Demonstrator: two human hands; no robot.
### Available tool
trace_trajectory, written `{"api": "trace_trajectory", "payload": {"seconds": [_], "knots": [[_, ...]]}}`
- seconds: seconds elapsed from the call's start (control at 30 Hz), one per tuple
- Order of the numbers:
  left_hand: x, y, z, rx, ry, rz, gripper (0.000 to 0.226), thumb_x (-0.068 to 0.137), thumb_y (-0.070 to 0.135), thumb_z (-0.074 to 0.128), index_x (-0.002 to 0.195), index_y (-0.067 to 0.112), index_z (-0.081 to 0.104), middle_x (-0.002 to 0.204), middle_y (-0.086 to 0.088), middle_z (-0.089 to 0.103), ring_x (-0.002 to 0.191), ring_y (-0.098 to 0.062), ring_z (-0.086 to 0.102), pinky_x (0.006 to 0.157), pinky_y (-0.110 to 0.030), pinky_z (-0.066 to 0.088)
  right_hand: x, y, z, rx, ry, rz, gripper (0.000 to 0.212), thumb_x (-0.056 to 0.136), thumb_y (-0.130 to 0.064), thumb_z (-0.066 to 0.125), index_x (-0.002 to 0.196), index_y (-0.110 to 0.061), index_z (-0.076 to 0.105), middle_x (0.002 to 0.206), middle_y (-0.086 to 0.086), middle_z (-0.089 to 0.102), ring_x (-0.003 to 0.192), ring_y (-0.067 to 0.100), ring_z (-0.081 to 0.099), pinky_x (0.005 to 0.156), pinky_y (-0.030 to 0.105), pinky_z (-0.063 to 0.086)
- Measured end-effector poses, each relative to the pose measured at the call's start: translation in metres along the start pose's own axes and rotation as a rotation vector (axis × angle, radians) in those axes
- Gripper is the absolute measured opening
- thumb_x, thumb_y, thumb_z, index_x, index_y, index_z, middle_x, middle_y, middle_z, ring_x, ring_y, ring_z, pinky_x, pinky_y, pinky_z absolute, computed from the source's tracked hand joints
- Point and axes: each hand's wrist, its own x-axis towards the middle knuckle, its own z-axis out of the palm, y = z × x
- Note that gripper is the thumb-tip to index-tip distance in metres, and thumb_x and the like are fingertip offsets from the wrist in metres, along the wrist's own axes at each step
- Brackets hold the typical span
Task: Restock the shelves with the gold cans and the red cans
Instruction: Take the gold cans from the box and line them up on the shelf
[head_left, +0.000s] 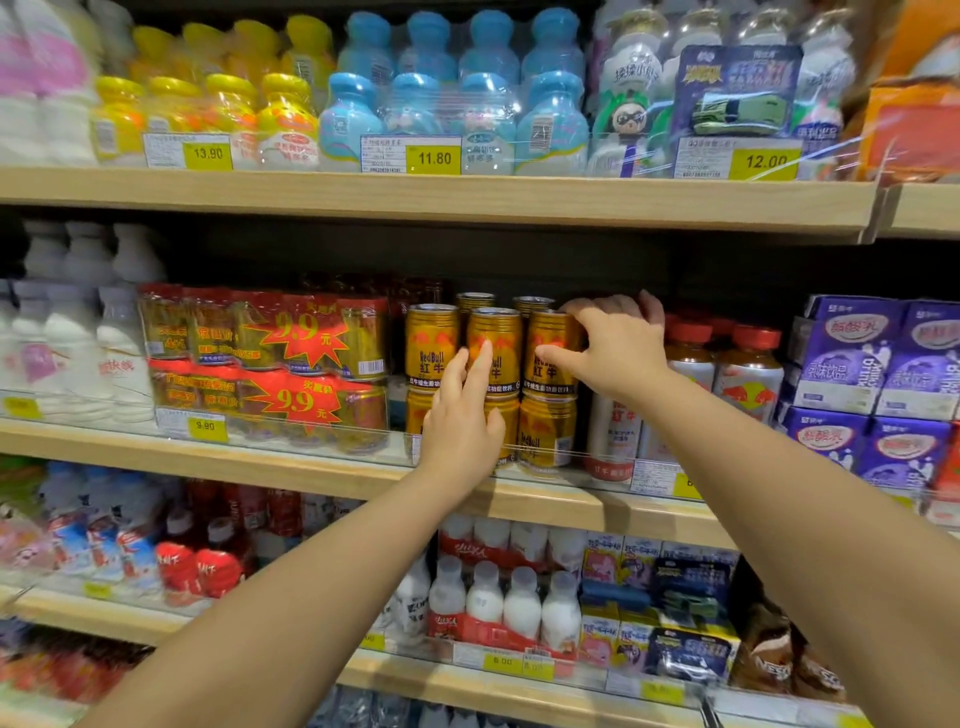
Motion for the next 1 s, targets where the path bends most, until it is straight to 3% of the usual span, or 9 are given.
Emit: {"api": "trace_trajectory", "payload": {"seconds": [0.23,0.43,0.57,0.67,0.77,0.83,0.9,1.0], "knots": [[-0.004,0.004,0.002,0.017,-0.016,0.028,0.074,0.089,0.019,0.054,0.145,0.043,0.013,0.156,0.003,0.006,0.14,-0.023,0.018,0.106,-0.044,0.03,-0.004,0.003,-0.004,0.024,-0.035,-0.04,0.063,0.08,-0.069,0.05,0.13,-0.031,0.049,0.129,0.0,0.058,0.131,0.024,0.04,0.115,0.049,0.0],[-0.008,0.01,0.005,0.002,-0.053,-0.004,0.071,0.089,0.019,0.055,0.145,0.041,0.016,0.157,0.004,-0.001,0.142,-0.025,0.014,0.107,-0.044,0.029,-0.017,-0.007,0.007,0.019,0.065,0.005,0.062,0.084,-0.062,0.052,0.135,-0.026,0.045,0.132,0.007,0.057,0.135,0.028,0.036,0.114,0.051,0.007],[-0.011,0.013,0.005,-0.011,-0.074,-0.018,0.07,0.088,0.018,0.055,0.144,0.039,0.02,0.156,0.005,-0.001,0.141,-0.026,0.015,0.108,-0.045,0.031,-0.034,-0.013,0.017,0.049,0.232,0.008,0.052,0.085,-0.049,0.058,0.13,-0.025,0.049,0.131,0.006,0.054,0.128,0.028,0.04,0.109,0.048,0.019],[-0.017,0.013,0.001,-0.043,-0.037,0.011,0.061,0.087,0.015,0.054,0.141,0.033,0.031,0.154,0.001,0.011,0.138,-0.023,0.021,0.108,-0.046,0.033,-0.053,-0.018,0.024,0.148,0.378,-0.084,0.033,0.084,-0.034,0.063,0.113,-0.02,0.059,0.115,0.006,0.056,0.112,0.026,0.048,0.097,0.038,0.024],[-0.029,0.014,-0.002,-0.179,-0.002,0.048,0.043,0.084,0.011,0.054,0.125,0.024,0.049,0.135,-0.003,0.034,0.123,-0.019,0.038,0.1,-0.041,0.041,-0.076,-0.024,0.032,0.328,0.334,-0.094,0.02,0.082,-0.022,0.064,0.1,-0.013,0.061,0.1,0.006,0.057,0.097,0.025,0.052,0.088,0.035,0.032],[-0.039,0.018,-0.002,-0.295,-0.065,0.006,0.031,0.083,0.01,0.055,0.111,0.022,0.055,0.119,0.0,0.044,0.105,-0.012,0.048,0.091,-0.029,0.045,-0.097,-0.026,0.038,0.478,0.259,-0.031,0.015,0.082,-0.017,0.063,0.095,-0.014,0.058,0.092,0.001,0.053,0.083,0.018,0.052,0.073,0.034,0.043],[-0.054,0.023,0.001,-0.424,-0.138,-0.085,0.023,0.083,0.01,0.056,0.102,0.024,0.057,0.108,0.004,0.049,0.091,-0.005,0.052,0.077,-0.008,0.042,-0.123,-0.028,0.044,0.617,0.191,0.095,0.013,0.084,-0.018,0.062,0.093,-0.021,0.054,0.084,-0.008,0.048,0.071,0.011,0.049,0.061,0.031,0.043],[-0.084,0.026,0.011,-0.616,-0.201,-0.225,0.018,0.085,0.009,0.056,0.093,0.025,0.058,0.096,0.009,0.058,0.077,0.004,0.053,0.063,-0.003,0.039,-0.171,-0.031,0.049,0.805,0.158,0.34,0.019,0.085,-0.017,0.062,0.087,-0.031,0.05,0.076,-0.008,0.049,0.065,0.007,0.048,0.06,0.026,0.042]]}}
